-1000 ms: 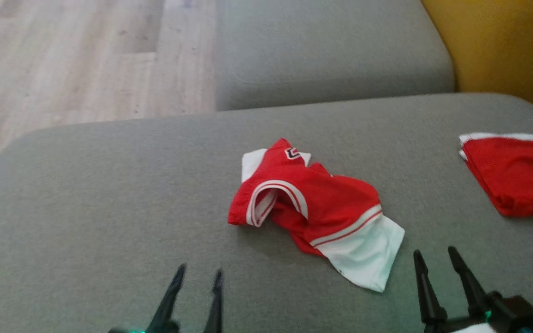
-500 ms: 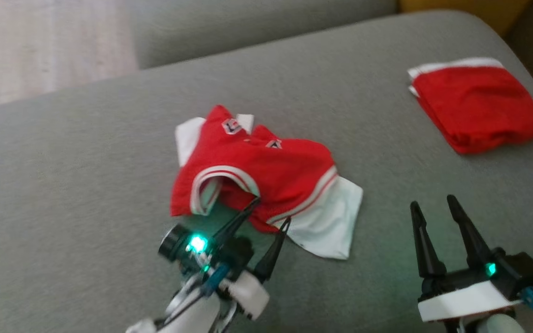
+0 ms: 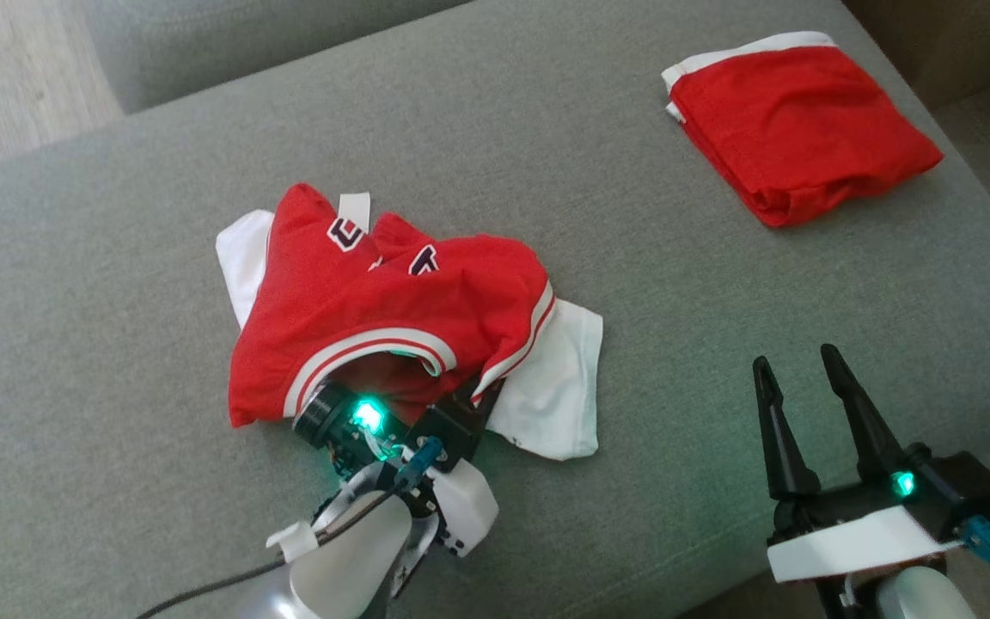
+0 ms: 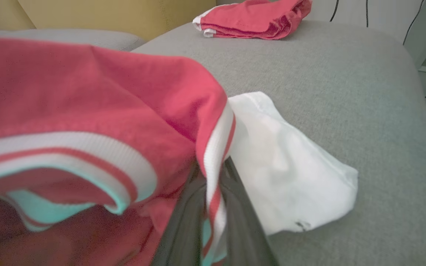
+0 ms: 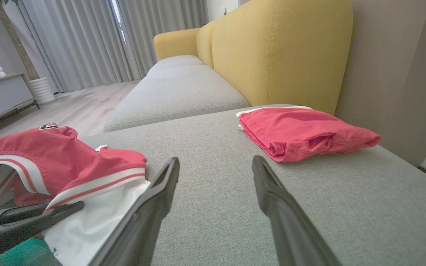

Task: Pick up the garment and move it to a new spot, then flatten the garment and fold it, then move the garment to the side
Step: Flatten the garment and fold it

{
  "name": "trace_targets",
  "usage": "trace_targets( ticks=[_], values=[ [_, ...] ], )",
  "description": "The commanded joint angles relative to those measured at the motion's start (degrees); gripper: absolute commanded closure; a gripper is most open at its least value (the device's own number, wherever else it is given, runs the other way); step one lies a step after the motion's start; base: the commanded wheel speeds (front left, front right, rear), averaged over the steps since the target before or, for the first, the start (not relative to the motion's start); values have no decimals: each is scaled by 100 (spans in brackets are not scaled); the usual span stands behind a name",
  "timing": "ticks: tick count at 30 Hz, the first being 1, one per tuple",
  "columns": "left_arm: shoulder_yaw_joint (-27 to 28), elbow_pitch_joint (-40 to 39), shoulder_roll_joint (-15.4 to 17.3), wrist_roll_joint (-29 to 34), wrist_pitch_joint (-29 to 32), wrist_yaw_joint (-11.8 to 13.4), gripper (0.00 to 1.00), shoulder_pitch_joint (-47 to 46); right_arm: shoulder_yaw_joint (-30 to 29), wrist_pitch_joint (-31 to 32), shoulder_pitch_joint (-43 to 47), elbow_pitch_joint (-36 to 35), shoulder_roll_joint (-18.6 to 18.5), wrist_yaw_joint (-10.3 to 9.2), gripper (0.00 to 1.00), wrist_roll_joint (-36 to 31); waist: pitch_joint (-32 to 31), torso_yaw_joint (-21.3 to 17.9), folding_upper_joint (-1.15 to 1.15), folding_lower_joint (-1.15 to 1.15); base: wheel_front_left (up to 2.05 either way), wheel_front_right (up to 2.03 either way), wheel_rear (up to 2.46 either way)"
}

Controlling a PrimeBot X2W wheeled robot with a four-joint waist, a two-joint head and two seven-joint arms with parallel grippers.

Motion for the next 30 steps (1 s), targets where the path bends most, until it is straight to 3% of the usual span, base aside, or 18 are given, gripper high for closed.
trace_targets(
  ticks=[1, 10, 13, 20, 24, 30],
  values=[
    [79, -130, -7, -42, -88, 26, 100, -271, 97, -22, -107, -142, -51, -5, 0, 8, -61, -13, 0, -1, 0, 0, 0],
    [-343, -1034, -7, -606, 13, -409, 100, -1260, 75, -22, 94, -78, 33, -5, 0, -27, -615, 116, 0, -1, 0, 0, 0],
    [-165, -1199, 2, -721, 145, -553, 100, -1942, 78, -22, 184, -50, 51, -5, 0, -51, -857, 187, 0, -1, 0, 0, 0],
    [653, -1412, 500, -1116, 298, -610, 100, -2971, -2, -22, 348, -71, 80, -5, 0, -91, -1184, 381, 0, -1, 0, 0, 0],
    [964, -1490, 919, -1507, 604, -482, 100, -2385, -84, -22, 435, -95, 127, -5, 0, -101, -1200, 604, 0, -1, 0, 0, 0],
    [1016, -1634, 1309, -2222, 944, -304, 100, -209, -130, -22, 479, -115, 177, -5, 0, -108, -1058, 941, 0, -1, 0, 0, 0]
  ],
)
